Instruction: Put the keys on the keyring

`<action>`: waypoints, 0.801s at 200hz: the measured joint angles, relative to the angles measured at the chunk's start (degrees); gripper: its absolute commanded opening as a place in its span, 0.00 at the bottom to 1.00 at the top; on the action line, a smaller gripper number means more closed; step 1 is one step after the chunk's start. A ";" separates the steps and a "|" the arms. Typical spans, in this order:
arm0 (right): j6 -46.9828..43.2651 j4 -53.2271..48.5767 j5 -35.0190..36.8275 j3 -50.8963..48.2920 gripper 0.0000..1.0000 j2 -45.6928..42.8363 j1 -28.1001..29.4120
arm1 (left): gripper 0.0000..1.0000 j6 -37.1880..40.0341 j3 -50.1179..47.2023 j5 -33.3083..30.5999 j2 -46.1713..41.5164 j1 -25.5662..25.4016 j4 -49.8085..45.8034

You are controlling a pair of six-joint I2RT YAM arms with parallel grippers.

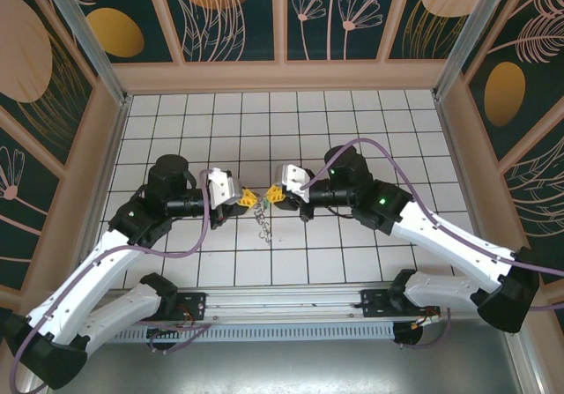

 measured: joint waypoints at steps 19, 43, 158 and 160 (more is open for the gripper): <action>0.04 -0.96 -0.02 -0.15 0.00 -1.38 0.00 | 0.00 1.29 0.66 3.48 1.73 0.00 -1.18; 0.31 -3.21 -0.46 -0.66 0.00 -5.27 0.04 | 0.00 2.49 0.83 6.58 2.19 0.00 -1.53; 4.42 -0.72 1.33 -9.75 0.00 -14.10 5.73 | 0.00 0.42 -1.46 10.38 -0.31 0.00 3.78; 4.39 -0.39 1.49 -9.75 0.00 -14.01 5.90 | 0.00 0.39 -1.51 10.43 -0.31 0.00 3.87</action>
